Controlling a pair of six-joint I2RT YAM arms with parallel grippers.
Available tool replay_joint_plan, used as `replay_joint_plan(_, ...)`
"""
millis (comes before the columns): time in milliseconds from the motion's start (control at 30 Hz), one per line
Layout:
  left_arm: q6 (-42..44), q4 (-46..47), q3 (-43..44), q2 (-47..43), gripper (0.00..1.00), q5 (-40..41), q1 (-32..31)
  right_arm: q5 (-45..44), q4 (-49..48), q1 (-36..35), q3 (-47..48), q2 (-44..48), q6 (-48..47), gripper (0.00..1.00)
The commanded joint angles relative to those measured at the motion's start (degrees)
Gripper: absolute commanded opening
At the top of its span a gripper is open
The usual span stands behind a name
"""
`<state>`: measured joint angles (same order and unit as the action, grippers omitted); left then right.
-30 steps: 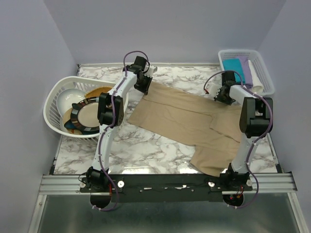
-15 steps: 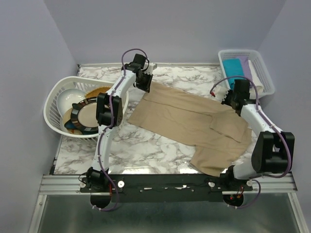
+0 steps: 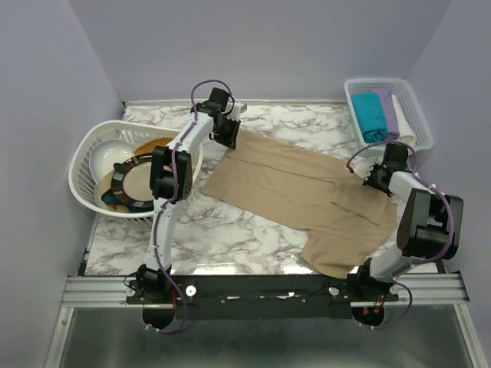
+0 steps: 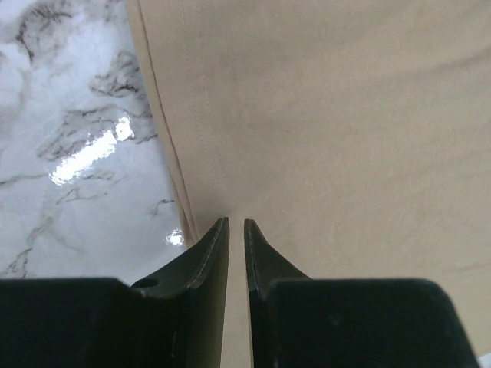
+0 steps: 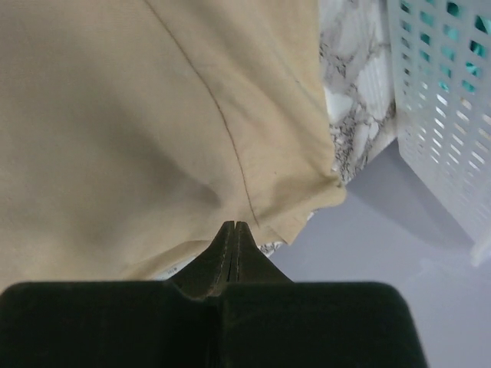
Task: Roll the t-shirts
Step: Fold the T-shirt at the center of the board.
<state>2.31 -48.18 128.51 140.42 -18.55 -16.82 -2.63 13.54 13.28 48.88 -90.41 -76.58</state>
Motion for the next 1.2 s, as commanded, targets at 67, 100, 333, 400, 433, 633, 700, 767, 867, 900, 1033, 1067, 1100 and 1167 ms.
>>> replay_joint_plan(67, 0.42, 0.90, -2.91, -2.87, 0.24, 0.00, 1.26, 10.19, 2.19, 0.70, -1.42, -1.78, -12.53, 0.01)
replay_joint_plan(100, 0.42, 0.90, -2.91, -2.78, 0.24, 0.00, 1.26, 10.63, 2.54, 0.61, -0.99, -2.31, -13.59, 0.01)
replay_joint_plan(333, 0.15, 1.07, -2.82, -2.34, 0.24, 0.88, 1.35, 4.66, 4.74, 0.70, 5.16, -12.15, -17.29, 0.00)
replay_joint_plan(400, 0.33, 0.99, -2.91, -2.34, 0.24, 0.97, 1.35, 3.96, 4.39, 0.70, 7.62, -14.52, -17.20, 0.00)
replay_joint_plan(433, 0.50, 0.99, -2.91, -2.08, 0.24, 1.05, 1.35, 3.78, 3.00, 0.70, 7.89, -15.05, -17.90, 0.00)
replay_joint_plan(633, 0.95, 1.16, -1.16, -0.68, 0.25, 1.14, 1.79, 2.99, -0.62, 0.70, 9.91, -18.04, -20.11, 0.01)
replay_joint_plan(700, 1.12, 1.08, -0.54, -0.41, 0.25, 1.32, 1.88, 2.99, -0.44, 0.70, 10.44, -18.13, -19.93, 0.00)
replay_joint_plan(767, 1.03, 1.16, -0.10, -0.41, 0.25, 1.23, 1.96, 1.58, -0.88, 0.70, 10.18, -17.26, -19.49, 0.00)
replay_joint_plan(867, 2.08, 0.64, -0.45, -2.16, 0.26, 0.53, 1.97, 1.93, -2.20, 0.52, 8.60, -14.01, -18.00, 0.00)
replay_joint_plan(900, 2.78, 0.55, -0.89, -3.13, 0.27, 0.35, 1.97, 2.10, -1.94, 0.43, 8.16, -12.61, -17.21, 0.00)
replay_joint_plan(1033, 7.44, 0.98, -5.79, -11.19, 0.33, -4.03, 1.70, 4.82, 2.70, 0.26, 5.00, -3.91, -12.12, 0.01)
replay_joint_plan(1067, 9.63, 0.90, -6.77, -12.61, 0.34, -4.39, 1.61, 5.35, 3.94, 0.26, 3.08, 0.72, -11.67, 0.08)
replay_joint_plan(1100, 10.87, 0.81, -7.74, -13.84, 0.35, -4.57, 1.53, 5.97, 4.82, 0.26, 2.10, 2.94, -11.06, 0.13)
replay_joint_plan(1167, 14.28, -0.94, -10.46, -17.01, 0.39, -5.44, 1.18, 8.25, 8.51, 0.17, -0.35, 7.77, -9.12, 0.26)
